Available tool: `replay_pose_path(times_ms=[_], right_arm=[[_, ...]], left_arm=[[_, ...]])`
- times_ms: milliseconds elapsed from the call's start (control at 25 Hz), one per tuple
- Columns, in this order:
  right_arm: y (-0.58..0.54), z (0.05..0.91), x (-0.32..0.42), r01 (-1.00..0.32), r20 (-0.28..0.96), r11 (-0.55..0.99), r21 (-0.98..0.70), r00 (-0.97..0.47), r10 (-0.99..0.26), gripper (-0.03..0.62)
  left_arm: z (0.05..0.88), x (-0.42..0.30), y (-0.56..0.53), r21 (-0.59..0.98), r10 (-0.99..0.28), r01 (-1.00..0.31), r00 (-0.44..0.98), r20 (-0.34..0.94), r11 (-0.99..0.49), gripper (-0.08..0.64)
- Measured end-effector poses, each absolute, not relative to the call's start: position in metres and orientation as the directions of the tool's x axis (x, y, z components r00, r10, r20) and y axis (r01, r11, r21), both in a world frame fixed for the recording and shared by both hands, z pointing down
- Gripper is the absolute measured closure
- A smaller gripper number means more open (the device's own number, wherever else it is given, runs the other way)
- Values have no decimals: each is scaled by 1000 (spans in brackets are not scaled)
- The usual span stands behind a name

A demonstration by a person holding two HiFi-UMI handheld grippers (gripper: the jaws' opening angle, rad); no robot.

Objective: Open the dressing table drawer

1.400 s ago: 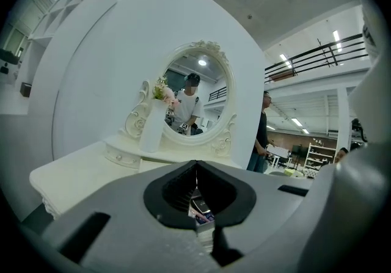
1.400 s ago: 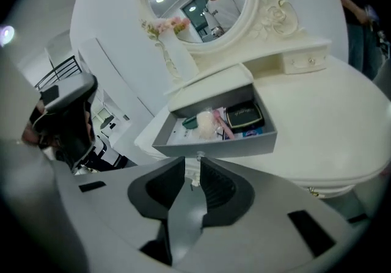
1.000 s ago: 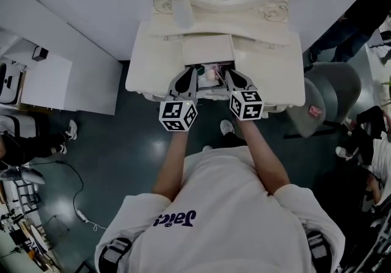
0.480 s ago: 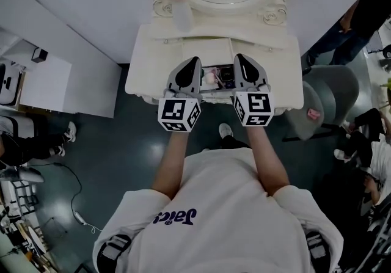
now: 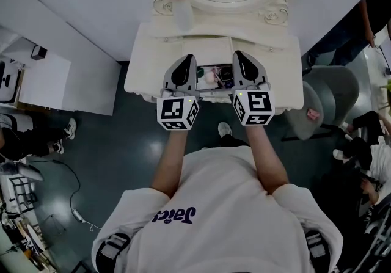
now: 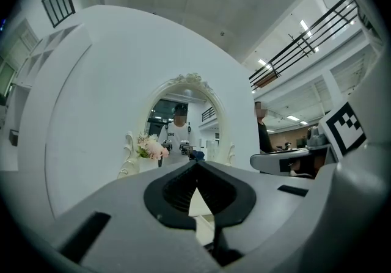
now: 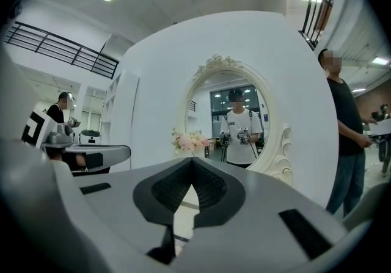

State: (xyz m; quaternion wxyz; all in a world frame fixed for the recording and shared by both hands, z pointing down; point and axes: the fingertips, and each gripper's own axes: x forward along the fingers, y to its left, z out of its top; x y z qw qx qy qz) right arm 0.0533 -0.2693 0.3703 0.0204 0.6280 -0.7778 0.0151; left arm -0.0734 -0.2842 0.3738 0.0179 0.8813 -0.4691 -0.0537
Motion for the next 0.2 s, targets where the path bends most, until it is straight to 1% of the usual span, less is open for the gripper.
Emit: replay_pose_path(times_ms=[200], right_arm=[[-276,376,53,-976,69,217,-3,-216,-974,583]], left_arm=[[379,-69,-289,91,-826,-821,560,-63,-563,546]])
